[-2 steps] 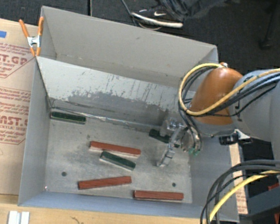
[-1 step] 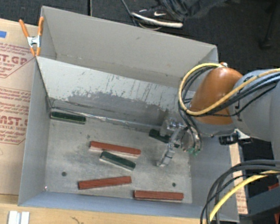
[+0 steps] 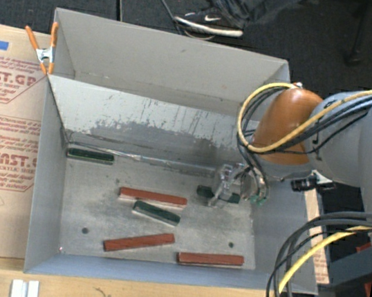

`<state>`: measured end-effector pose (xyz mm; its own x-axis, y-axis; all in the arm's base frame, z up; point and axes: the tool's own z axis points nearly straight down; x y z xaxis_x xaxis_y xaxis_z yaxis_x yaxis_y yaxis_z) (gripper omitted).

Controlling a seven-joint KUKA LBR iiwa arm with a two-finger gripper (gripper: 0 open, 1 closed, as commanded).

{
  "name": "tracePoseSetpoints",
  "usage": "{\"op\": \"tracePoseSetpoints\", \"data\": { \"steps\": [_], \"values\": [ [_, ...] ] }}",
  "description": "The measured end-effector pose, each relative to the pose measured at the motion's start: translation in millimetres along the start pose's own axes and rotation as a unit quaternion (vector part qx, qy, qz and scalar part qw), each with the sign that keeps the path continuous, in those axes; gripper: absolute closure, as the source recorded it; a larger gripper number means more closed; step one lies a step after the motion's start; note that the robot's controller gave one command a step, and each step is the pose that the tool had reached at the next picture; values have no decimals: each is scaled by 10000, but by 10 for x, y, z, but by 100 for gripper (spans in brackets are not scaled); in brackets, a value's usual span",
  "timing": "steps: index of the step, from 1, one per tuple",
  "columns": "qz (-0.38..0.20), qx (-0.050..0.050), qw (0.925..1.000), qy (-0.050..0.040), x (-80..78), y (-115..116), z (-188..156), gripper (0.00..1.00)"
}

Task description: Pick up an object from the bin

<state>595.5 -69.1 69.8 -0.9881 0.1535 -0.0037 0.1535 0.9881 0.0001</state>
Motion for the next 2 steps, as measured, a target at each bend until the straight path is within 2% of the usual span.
{"op": "tracePoseSetpoints", "data": {
  "steps": [1, 2],
  "values": [
    [-1, -6, 10000, -33, -27, 7, -833, 100],
    [0, -6, 10000, -4, -37, 12, -989, 100]
  ]
}}
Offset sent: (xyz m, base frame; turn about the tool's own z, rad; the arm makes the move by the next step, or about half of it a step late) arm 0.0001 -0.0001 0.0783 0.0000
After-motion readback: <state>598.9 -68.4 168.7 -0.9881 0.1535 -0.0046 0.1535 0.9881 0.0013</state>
